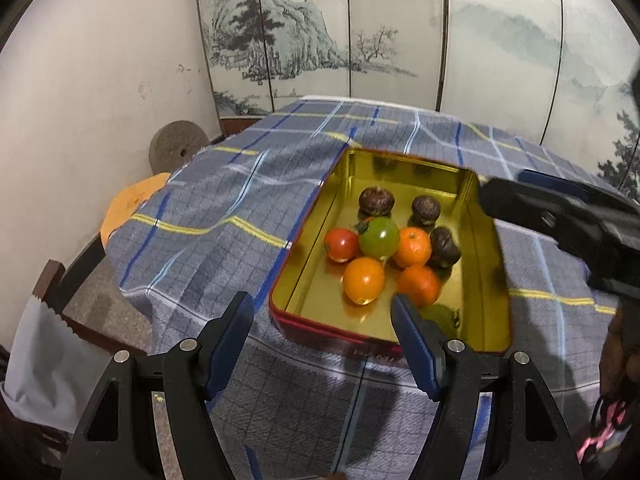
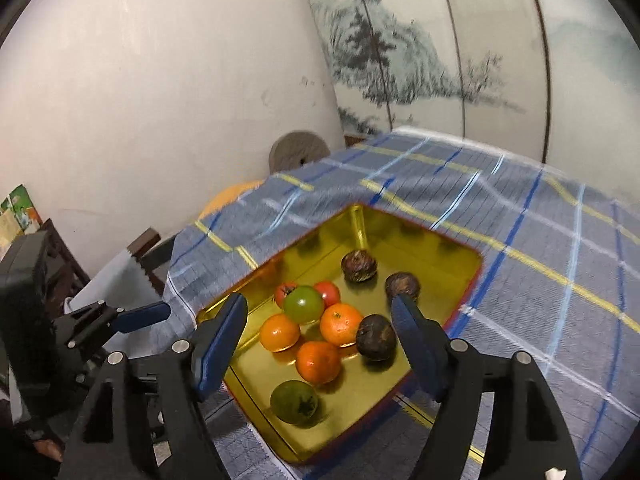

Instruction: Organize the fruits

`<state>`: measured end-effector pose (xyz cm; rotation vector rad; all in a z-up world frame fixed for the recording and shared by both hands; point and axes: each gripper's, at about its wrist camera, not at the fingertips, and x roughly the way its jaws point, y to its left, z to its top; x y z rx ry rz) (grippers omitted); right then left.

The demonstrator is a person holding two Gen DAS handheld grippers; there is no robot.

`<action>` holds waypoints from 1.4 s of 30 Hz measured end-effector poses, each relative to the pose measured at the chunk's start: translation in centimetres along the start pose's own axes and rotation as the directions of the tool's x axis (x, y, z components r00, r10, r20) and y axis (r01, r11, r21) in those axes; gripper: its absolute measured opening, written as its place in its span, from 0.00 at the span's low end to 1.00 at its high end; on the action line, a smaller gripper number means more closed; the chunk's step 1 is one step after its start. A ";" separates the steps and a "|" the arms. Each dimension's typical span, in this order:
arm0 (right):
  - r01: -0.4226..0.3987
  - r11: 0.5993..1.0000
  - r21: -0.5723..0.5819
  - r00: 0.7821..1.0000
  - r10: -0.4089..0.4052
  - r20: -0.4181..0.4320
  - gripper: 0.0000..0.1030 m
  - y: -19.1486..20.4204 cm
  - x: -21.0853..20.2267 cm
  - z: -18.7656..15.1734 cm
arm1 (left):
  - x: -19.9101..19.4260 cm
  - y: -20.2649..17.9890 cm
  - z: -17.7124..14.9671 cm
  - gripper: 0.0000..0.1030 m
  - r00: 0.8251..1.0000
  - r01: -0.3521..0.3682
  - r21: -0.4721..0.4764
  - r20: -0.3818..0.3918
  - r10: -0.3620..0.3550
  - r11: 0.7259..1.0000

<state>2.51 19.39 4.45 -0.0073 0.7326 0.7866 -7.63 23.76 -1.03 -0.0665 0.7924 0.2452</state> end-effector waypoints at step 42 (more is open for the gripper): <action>0.399 0.913 -0.081 0.838 -0.328 0.436 1.00 6.8 -18.1 -4.3 | -15.8 -2.9 2.1 1.00 0.931 0.024 0.017 0.364 -0.029 1.000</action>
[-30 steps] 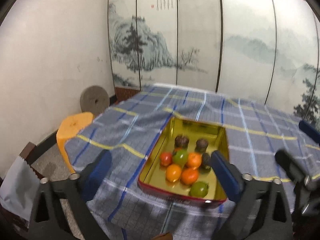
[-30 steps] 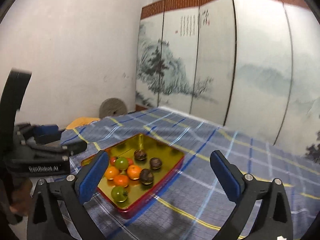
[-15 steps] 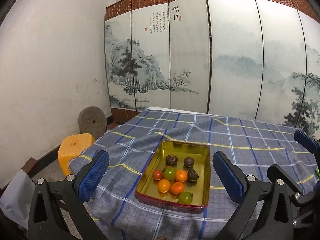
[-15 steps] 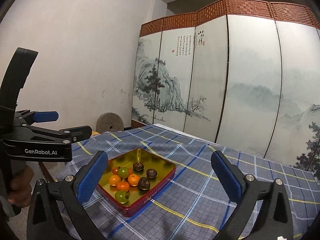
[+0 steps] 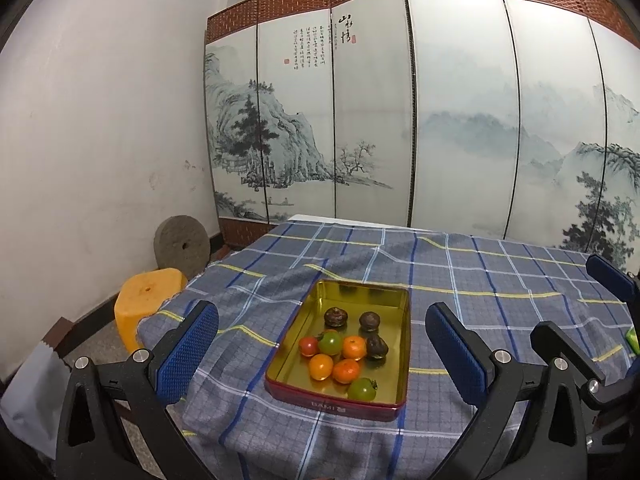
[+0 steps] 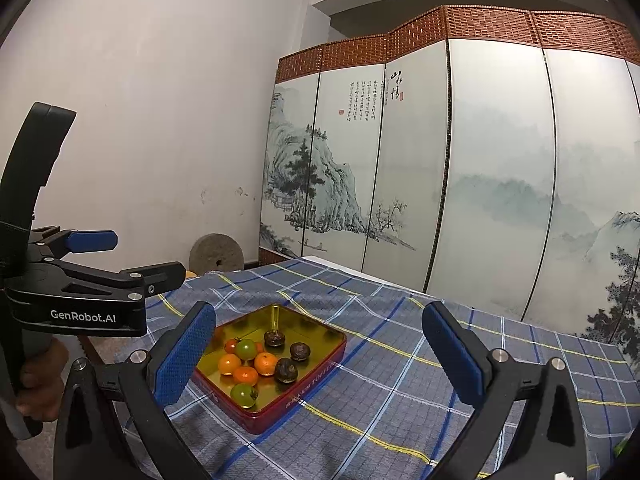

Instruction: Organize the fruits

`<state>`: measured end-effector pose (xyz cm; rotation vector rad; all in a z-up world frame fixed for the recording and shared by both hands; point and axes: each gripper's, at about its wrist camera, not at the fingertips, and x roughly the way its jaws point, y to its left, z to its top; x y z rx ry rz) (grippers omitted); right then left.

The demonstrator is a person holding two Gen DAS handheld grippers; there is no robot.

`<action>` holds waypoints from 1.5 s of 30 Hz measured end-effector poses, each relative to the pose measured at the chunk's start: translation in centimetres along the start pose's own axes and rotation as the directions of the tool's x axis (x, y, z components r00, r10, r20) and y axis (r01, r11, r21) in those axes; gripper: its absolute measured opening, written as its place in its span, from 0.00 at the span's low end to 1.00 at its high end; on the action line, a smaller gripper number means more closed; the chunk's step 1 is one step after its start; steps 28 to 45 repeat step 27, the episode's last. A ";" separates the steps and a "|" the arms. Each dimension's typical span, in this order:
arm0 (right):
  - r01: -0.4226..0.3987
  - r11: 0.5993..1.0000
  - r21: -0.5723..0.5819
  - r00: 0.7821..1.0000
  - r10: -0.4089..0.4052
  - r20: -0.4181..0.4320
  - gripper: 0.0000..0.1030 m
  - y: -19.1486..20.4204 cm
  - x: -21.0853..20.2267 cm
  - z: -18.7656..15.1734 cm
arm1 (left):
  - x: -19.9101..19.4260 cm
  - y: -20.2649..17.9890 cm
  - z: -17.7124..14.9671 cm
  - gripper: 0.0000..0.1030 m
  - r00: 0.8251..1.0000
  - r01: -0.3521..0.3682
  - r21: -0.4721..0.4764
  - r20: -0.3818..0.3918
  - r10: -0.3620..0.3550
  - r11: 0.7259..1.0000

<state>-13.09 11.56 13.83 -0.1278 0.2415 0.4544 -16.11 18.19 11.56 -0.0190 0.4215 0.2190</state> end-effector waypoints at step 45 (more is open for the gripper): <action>0.111 0.993 0.044 0.918 -0.085 -0.386 1.00 -13.5 9.0 -8.4 | 4.5 -3.1 -0.5 1.00 0.993 0.022 0.074 -0.113 -0.014 0.997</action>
